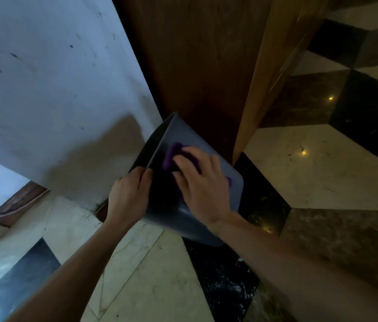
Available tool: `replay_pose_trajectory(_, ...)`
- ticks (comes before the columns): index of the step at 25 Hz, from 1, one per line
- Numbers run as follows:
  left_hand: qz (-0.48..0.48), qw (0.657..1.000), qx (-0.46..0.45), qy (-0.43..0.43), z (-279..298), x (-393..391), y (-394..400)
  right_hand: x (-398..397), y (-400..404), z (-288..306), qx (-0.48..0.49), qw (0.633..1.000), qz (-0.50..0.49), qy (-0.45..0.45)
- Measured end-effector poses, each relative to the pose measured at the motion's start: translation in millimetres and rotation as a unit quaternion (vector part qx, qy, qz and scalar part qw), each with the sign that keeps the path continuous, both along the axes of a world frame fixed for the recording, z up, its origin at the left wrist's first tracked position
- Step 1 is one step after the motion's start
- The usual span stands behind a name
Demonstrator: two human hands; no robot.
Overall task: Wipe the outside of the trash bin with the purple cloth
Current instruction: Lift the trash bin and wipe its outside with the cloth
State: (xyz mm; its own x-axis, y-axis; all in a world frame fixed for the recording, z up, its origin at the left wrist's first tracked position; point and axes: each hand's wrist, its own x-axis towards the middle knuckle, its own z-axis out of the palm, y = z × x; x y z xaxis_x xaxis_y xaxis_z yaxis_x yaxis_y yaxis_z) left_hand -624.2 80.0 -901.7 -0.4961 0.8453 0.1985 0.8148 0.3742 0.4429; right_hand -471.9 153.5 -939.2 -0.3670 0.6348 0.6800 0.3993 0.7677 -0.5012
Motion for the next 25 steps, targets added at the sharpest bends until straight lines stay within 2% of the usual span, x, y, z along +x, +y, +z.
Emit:
replay_pose_trajectory(3, 0.018, 0.997, -0.002, -0.080, -2.4, 5.0, -5.5, -40.2, -10.6, 6.9, -0.015, 1.000, 0.025, -0.001)
replay_pose_trajectory(7, 0.037, 0.978, 0.047, -0.200, -5.8, 3.3, -20.2, -45.6, -27.1, -26.0, -0.099, 0.991, 0.040, -0.085)
replay_pose_trajectory(15, 0.099, 0.973, 0.021, -0.208, -8.3, -2.1, -29.2, -31.4, -10.2, -65.3, -0.152, 0.978, 0.046, -0.136)
replay_pose_trajectory(21, 0.135, 0.957, -0.021, -0.255, -1.4, -3.7, -28.7, 24.0, 26.7, -104.1, -0.222, 0.949, -0.043, -0.219)
replay_pose_trajectory(25, 0.143, 0.941, -0.090, -0.292, 2.9, -5.0, -15.9, 52.9, 27.2, -124.9, -0.300, 0.923, -0.111, -0.216)
